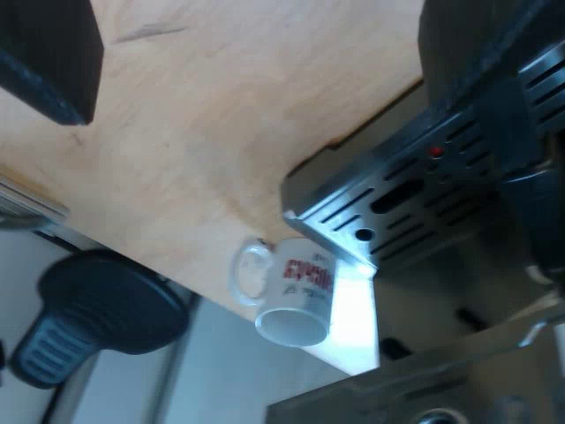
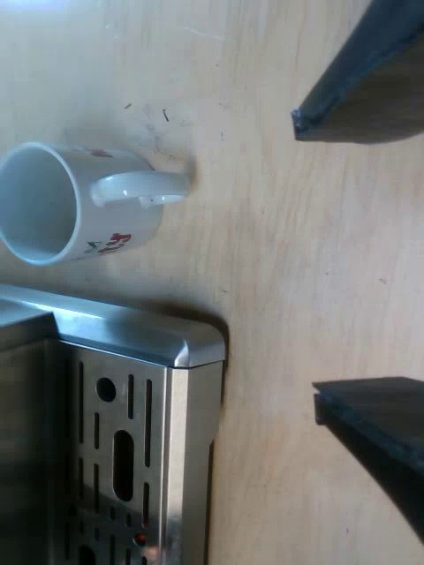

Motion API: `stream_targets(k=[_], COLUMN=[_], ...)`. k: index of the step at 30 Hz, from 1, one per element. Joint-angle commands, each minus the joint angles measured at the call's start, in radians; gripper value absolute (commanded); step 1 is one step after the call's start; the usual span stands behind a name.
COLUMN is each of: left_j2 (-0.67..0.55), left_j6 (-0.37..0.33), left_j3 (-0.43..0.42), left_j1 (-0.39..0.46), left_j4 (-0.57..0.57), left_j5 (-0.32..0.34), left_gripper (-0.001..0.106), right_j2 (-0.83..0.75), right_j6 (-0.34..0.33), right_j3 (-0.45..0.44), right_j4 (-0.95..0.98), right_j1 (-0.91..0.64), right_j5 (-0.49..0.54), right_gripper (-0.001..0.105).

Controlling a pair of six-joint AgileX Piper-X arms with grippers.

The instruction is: Place mug into machine

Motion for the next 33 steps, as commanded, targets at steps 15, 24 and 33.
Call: stream_targets(k=[15, 24, 33], left_j2=[0.038, 0.038, 0.038], left_j6=[0.036, 0.036, 0.036], left_j3=[-0.007, -0.007, -0.007], left_j1=[-0.034, -0.034, -0.034], left_j4=[-0.063, -0.061, -0.059], left_j5=[0.004, 0.004, 0.004], left_gripper=[0.079, 0.079, 0.079], right_j2=[0.031, 0.031, 0.035], right_j6=[-0.02, -0.013, -0.012], right_j3=[-0.01, 0.041, 0.196], right_j4=[-0.023, -0.023, -0.21], right_j1=[-0.003, -0.003, -0.003], right_j5=[-0.017, -0.008, -0.008], right_gripper=[0.059, 0.059, 0.059])
